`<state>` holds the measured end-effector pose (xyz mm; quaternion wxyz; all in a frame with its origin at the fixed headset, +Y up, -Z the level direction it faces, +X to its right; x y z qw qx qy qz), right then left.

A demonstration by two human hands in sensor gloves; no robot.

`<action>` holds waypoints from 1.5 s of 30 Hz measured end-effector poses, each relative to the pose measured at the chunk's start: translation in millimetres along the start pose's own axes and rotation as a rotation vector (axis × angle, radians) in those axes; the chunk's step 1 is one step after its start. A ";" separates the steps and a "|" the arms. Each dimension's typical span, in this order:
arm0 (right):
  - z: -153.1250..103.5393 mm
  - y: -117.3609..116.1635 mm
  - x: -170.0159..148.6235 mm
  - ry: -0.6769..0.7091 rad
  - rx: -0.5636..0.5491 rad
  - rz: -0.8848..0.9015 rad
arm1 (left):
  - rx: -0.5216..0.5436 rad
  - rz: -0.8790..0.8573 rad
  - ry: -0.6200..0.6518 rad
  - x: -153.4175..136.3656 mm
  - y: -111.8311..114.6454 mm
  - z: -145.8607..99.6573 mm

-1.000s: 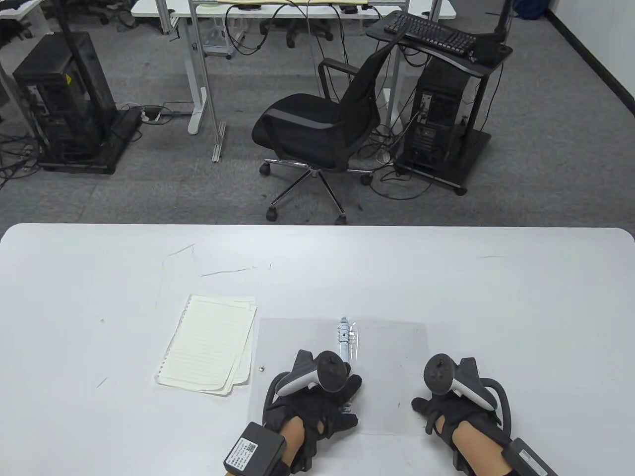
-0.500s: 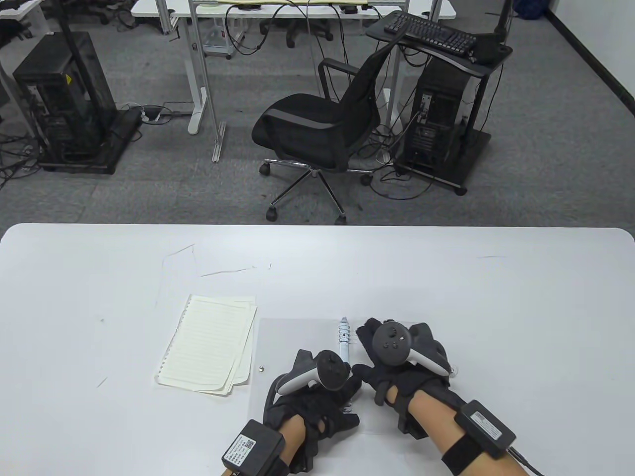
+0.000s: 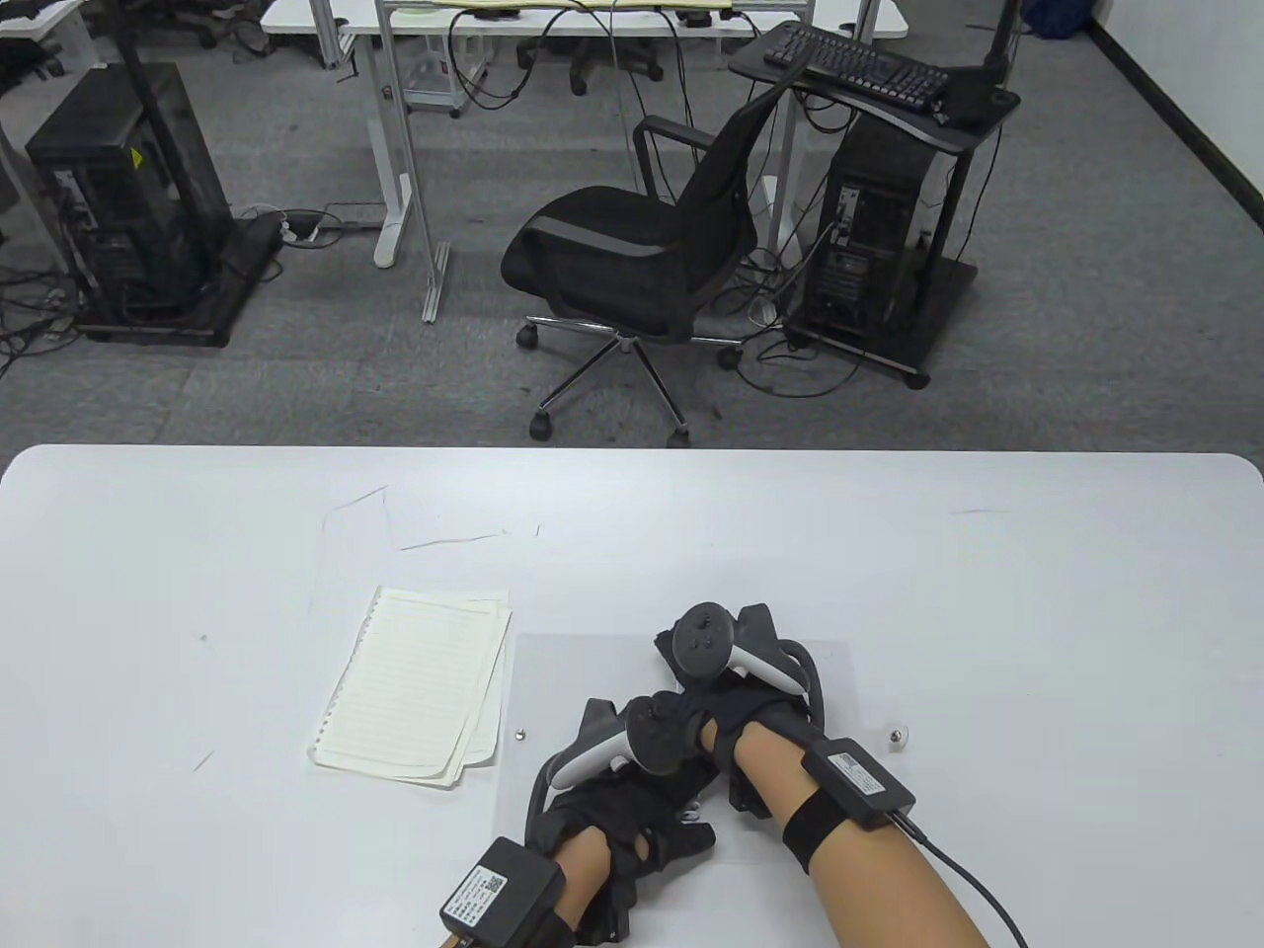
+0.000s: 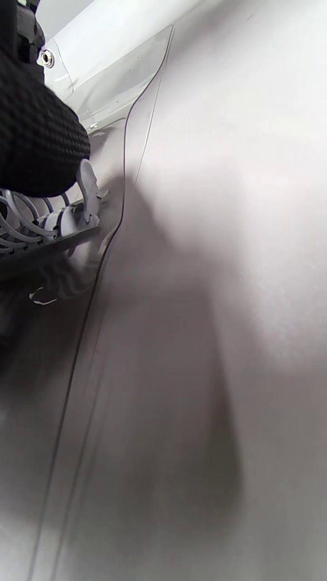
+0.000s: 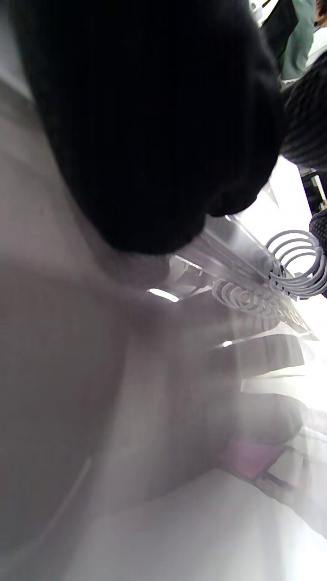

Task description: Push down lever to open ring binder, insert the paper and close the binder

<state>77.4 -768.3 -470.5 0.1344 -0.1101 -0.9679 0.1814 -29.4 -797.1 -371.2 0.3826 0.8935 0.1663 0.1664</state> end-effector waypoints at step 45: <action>-101.3 18.6 -66.4 -0.142 -0.072 -0.117 | 0.144 0.051 -0.029 11.0 -3.9 -3.0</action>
Point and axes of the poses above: the tracker on the back of each hand, its own x axis roughly to the thumb side, its own z axis roughly from the wrist to the fingertips, y = z × x, the point moved 2 cm from there along z, roughly from the wrist to the fingertips, and after that the axes turned 1 degree about -x, right-handed, at the moved point
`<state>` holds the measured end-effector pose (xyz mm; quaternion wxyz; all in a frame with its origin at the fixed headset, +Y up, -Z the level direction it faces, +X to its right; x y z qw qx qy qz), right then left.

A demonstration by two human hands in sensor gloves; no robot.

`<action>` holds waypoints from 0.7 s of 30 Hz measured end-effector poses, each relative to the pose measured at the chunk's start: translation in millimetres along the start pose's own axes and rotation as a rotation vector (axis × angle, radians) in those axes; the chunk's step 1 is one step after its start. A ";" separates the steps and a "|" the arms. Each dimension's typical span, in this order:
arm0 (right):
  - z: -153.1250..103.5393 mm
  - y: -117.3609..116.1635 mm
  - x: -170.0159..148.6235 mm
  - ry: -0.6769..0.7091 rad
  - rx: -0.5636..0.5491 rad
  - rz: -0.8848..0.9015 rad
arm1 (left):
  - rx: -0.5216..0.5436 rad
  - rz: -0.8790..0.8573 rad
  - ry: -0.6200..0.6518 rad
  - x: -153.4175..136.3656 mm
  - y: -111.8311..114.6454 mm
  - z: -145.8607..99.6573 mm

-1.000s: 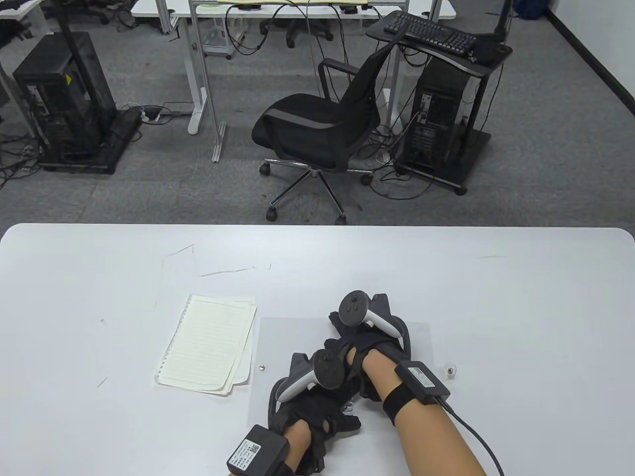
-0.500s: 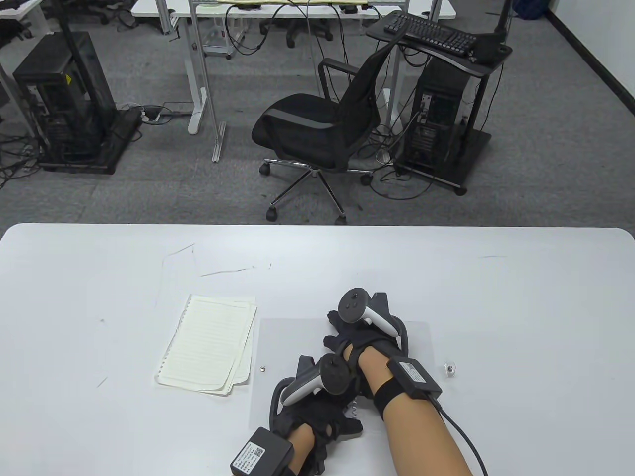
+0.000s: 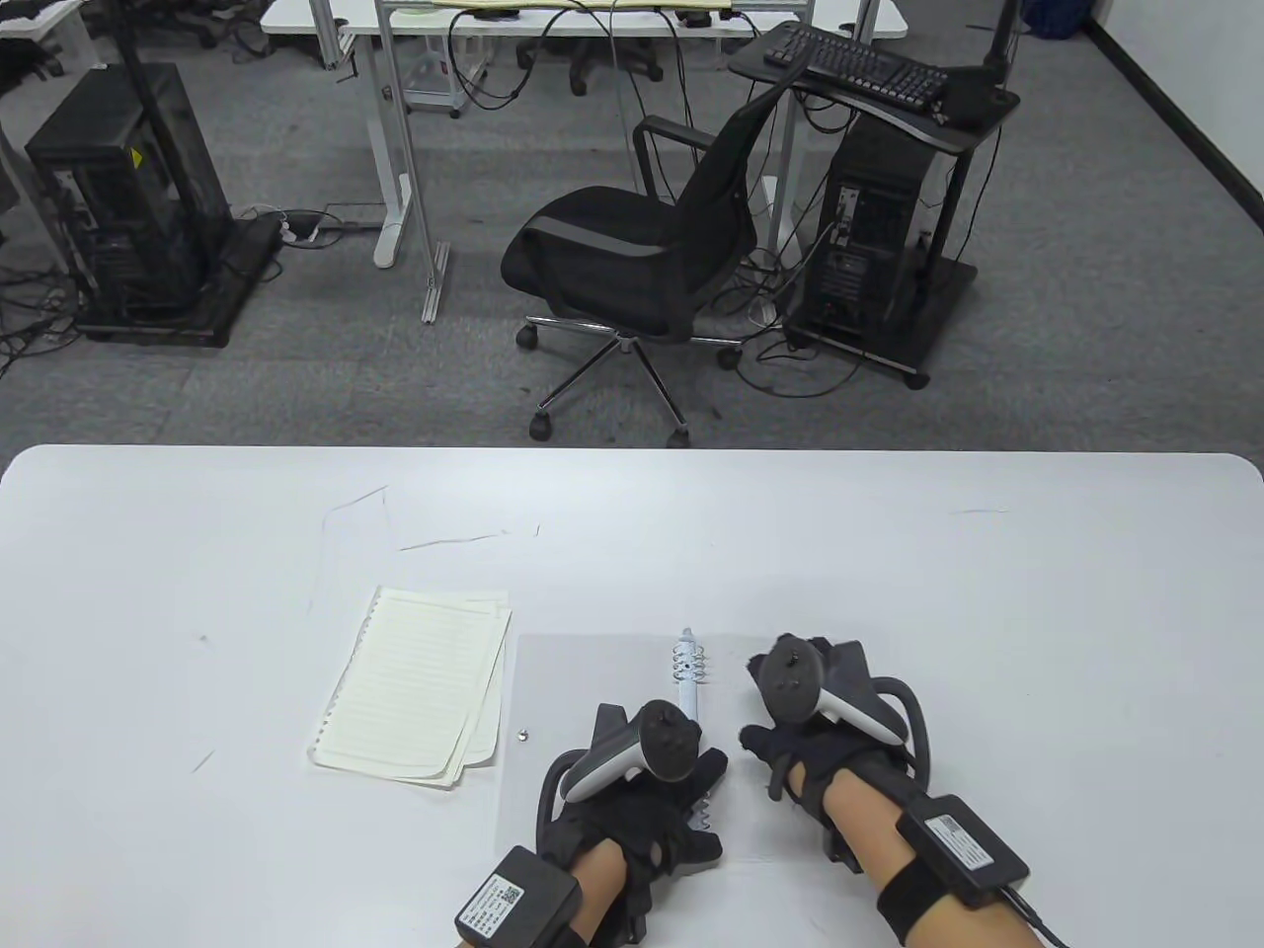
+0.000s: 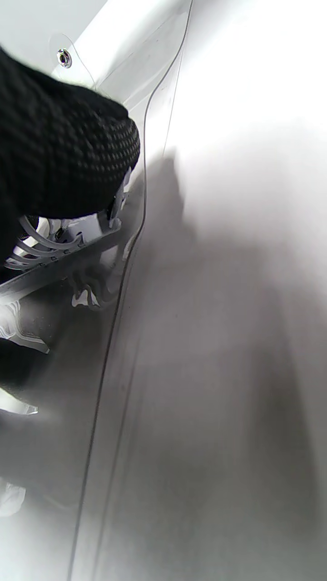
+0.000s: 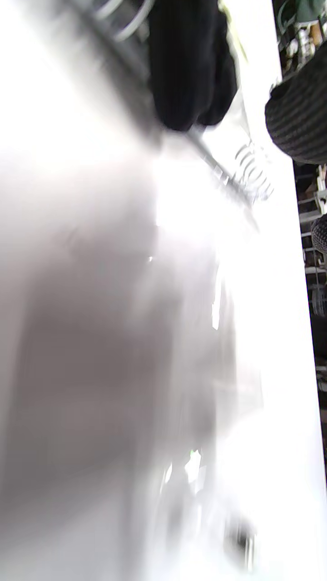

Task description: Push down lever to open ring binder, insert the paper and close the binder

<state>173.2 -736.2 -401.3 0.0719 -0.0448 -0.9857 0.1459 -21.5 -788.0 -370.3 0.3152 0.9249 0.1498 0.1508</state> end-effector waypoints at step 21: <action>-15.8 -62.9 -77.5 -0.178 0.161 0.197 | 0.010 -0.017 -0.004 -3.4 -13.2 -13.6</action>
Point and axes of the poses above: the tracker on the back of each hand, its own x axis roughly to the thumb side, its own z axis roughly from the wrist to the fingertips, y = z × x, the point moved 2 cm from there along z, roughly from the wrist to the fingertips, and after that the axes turned 1 degree about -x, right-handed, at the moved point
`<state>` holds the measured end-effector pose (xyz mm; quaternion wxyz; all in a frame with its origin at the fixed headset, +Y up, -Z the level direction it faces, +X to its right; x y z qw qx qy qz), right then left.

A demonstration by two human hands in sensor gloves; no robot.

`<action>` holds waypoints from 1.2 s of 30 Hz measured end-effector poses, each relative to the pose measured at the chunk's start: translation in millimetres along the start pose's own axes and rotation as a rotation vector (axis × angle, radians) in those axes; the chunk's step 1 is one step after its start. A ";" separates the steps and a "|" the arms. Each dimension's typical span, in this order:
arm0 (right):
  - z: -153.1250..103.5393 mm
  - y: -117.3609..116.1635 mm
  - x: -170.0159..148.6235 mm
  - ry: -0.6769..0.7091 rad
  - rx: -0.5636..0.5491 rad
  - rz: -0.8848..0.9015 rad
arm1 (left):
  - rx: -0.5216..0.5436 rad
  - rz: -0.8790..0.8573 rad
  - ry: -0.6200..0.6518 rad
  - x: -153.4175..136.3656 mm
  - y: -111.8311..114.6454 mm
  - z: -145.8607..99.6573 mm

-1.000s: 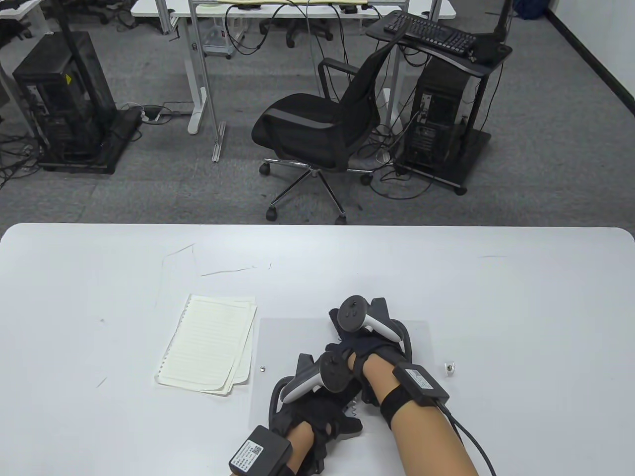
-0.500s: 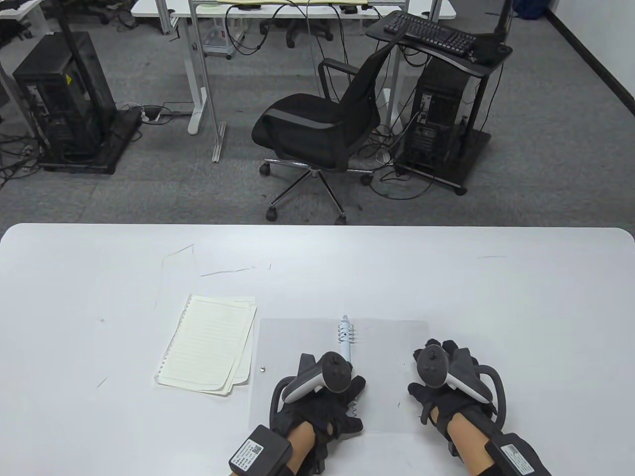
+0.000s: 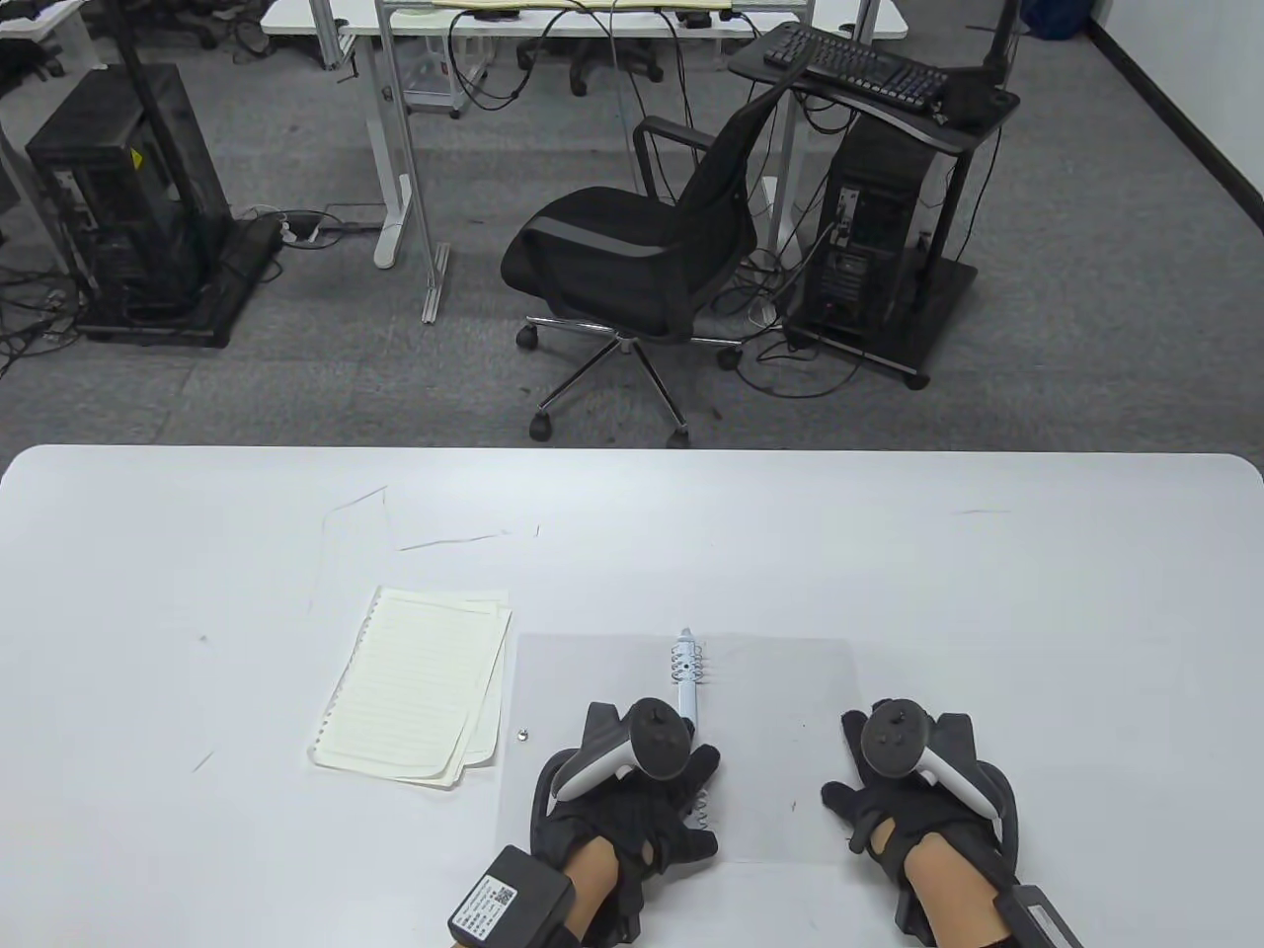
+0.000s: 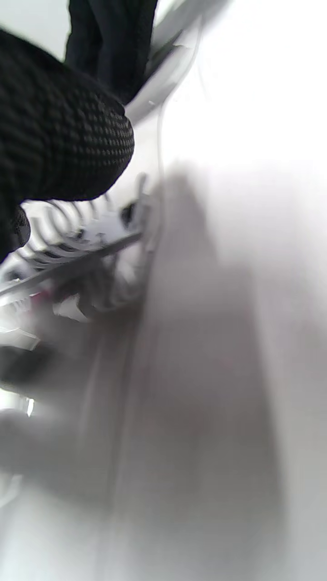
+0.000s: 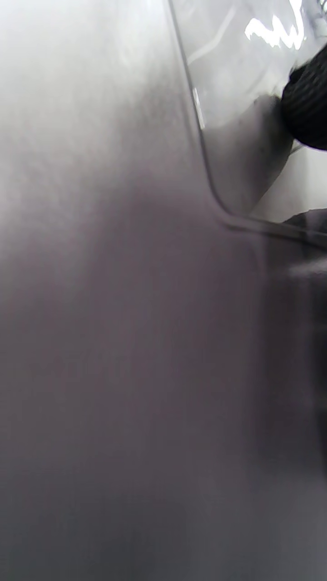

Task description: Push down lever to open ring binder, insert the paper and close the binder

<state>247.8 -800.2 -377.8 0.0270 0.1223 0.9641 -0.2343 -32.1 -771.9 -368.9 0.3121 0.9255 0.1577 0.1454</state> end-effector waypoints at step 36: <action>1.2 4.6 -5.0 0.011 0.090 0.137 | 0.392 -0.489 -0.467 -272.2 -141.9 8.1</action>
Point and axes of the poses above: the tracker on the back of each hand, its own x axis roughly to the thumb side, its own z axis roughly from the wrist to the fingertips, y = z × x, the point moved 2 cm from there along z, roughly from the wrist to the fingertips, and after that the axes turned 1 degree about -x, right-handed, at the moved point
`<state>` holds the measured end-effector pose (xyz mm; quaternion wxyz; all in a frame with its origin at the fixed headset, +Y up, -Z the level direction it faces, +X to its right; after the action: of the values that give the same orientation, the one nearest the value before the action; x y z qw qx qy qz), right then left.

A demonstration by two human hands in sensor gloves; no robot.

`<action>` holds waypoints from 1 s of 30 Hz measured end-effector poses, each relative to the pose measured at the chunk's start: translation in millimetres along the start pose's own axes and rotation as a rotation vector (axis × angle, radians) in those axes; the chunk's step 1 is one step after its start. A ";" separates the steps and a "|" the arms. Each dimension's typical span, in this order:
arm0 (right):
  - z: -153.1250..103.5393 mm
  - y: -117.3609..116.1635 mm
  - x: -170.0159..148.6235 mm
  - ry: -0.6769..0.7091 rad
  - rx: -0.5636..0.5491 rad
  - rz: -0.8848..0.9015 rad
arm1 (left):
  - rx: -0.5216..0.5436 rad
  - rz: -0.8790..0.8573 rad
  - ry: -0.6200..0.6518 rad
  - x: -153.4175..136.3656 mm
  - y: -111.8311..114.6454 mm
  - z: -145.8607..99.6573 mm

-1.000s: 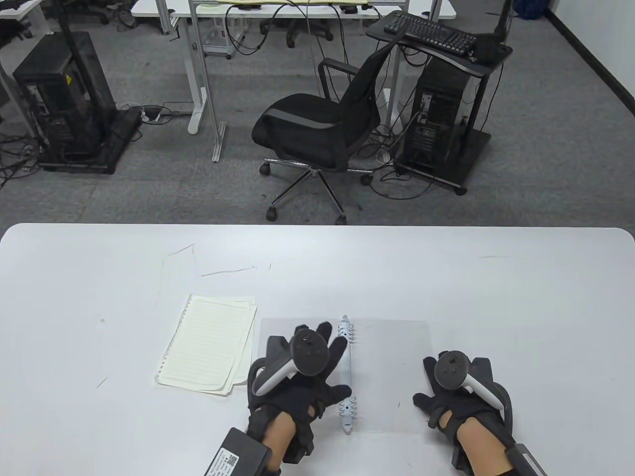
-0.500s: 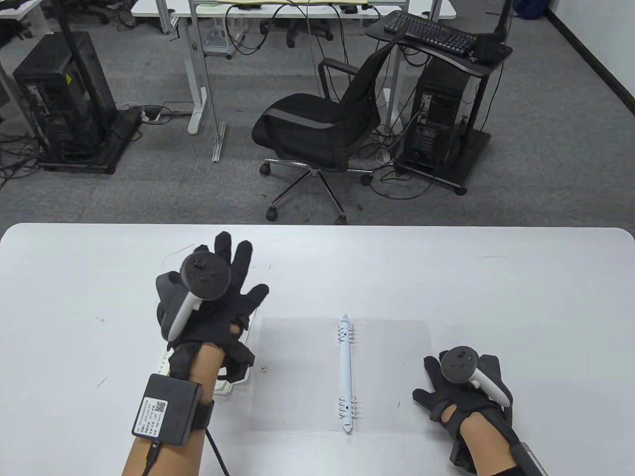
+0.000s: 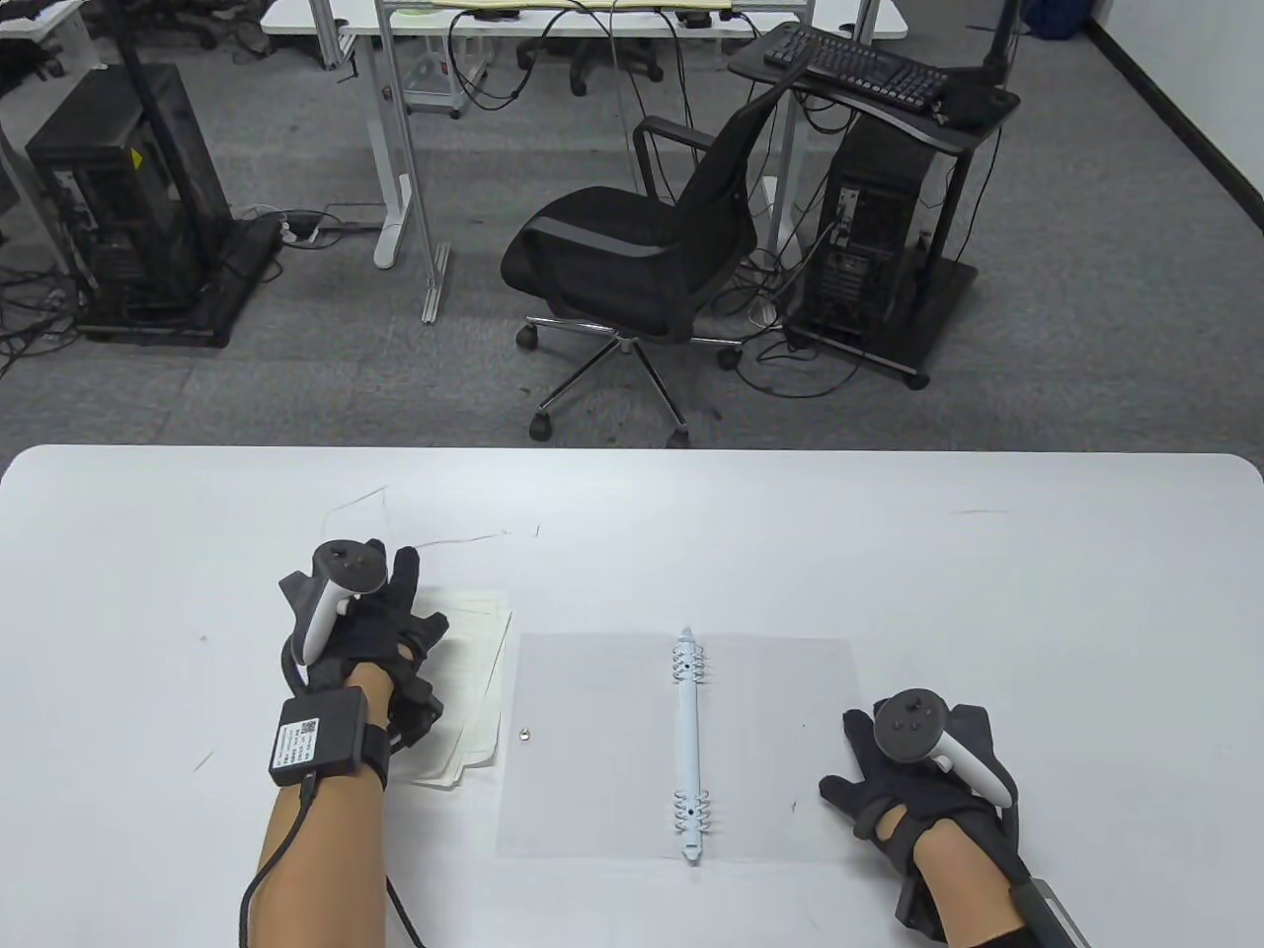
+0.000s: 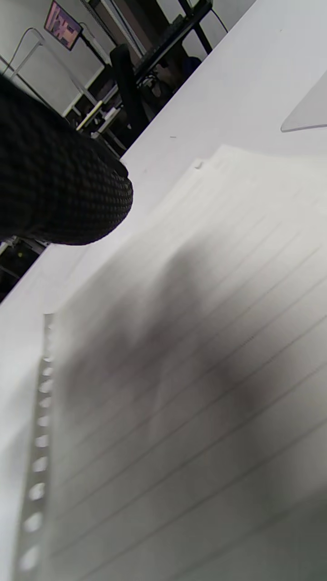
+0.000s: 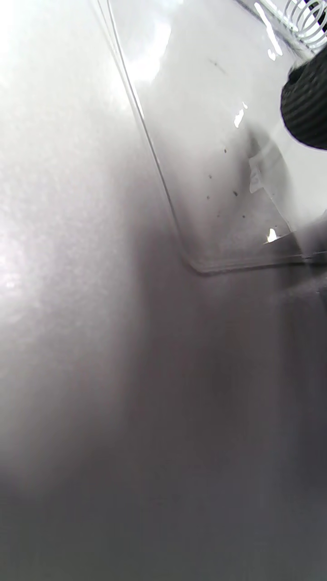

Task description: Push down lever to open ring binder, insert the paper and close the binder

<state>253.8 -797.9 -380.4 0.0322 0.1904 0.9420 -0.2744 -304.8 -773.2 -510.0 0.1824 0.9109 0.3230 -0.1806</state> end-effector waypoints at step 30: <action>0.1 -0.6 -0.1 0.009 0.007 0.015 | 0.305 0.124 0.109 -16.2 -19.3 -67.1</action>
<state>253.7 -798.4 -380.2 0.0293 0.1990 0.9396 -0.2768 -315.1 -737.5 -448.6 0.0352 0.9547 0.2446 -0.1660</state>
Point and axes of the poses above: the tracker on the back of each hand, its own x axis roughly to the thumb side, its own z axis roughly from the wrist to the fingertips, y = z × x, the point moved 2 cm from there along z, roughly from the wrist to the fingertips, and after that the axes turned 1 degree about -x, right-handed, at the moved point
